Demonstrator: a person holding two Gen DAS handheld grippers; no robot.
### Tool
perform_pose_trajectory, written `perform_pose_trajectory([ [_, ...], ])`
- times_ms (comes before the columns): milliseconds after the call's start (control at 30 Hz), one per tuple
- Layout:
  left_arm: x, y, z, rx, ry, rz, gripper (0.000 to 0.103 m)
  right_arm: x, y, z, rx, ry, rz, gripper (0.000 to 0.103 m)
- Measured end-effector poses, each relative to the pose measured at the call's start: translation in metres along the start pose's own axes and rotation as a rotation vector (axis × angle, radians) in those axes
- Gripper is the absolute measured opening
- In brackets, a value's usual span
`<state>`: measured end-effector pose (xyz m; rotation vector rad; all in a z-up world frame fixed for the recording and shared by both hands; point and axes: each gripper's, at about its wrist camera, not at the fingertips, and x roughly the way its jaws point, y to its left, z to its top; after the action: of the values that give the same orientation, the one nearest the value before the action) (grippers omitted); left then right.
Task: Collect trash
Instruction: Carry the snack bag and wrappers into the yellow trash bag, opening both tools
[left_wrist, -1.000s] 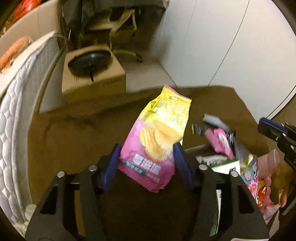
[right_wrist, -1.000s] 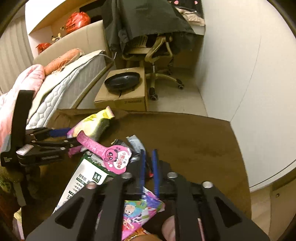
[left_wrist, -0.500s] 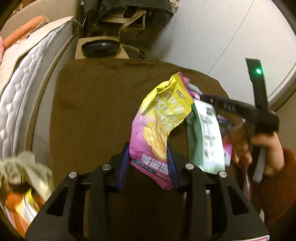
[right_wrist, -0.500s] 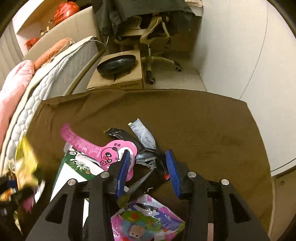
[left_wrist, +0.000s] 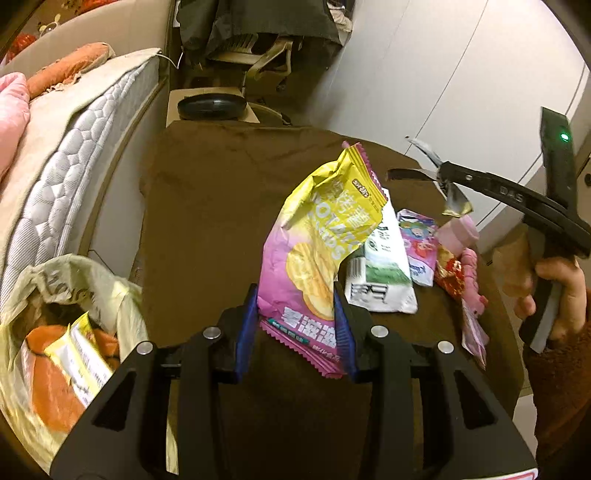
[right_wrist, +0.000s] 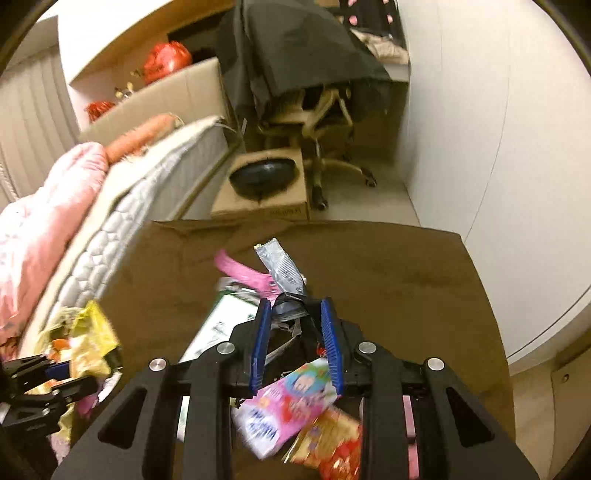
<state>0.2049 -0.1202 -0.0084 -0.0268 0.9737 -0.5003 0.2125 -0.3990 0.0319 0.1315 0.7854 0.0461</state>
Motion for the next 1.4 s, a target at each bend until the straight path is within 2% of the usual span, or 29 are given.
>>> perform_pose_trajectory([
  [233, -0.037, 0.009, -0.018, -0.012, -0.044, 0.009, 0.036, -0.038, 0.029, -0.023, -0.037, -0.045, 0.046, 0.026],
  [467, -0.064, 0.032, -0.034, -0.044, -0.065, 0.036, 0.036, -0.051, 0.067, -0.033, -0.088, -0.064, 0.108, 0.026],
  [733, -0.094, 0.080, -0.051, -0.097, -0.074, 0.127, 0.036, -0.045, 0.122, -0.033, -0.159, -0.057, 0.202, 0.026],
  [900, -0.110, 0.125, -0.073, -0.176, -0.058, 0.173, 0.036, -0.036, 0.164, -0.033, -0.206, -0.039, 0.250, 0.026],
  [1167, -0.116, 0.183, -0.103, -0.311, 0.002, 0.179, 0.036, -0.028, 0.230, -0.030, -0.300, -0.031, 0.312, 0.026],
  [1400, -0.113, 0.207, -0.117, -0.372, 0.027, 0.168, 0.036, -0.014, 0.269, -0.038, -0.326, -0.004, 0.407, 0.026],
])
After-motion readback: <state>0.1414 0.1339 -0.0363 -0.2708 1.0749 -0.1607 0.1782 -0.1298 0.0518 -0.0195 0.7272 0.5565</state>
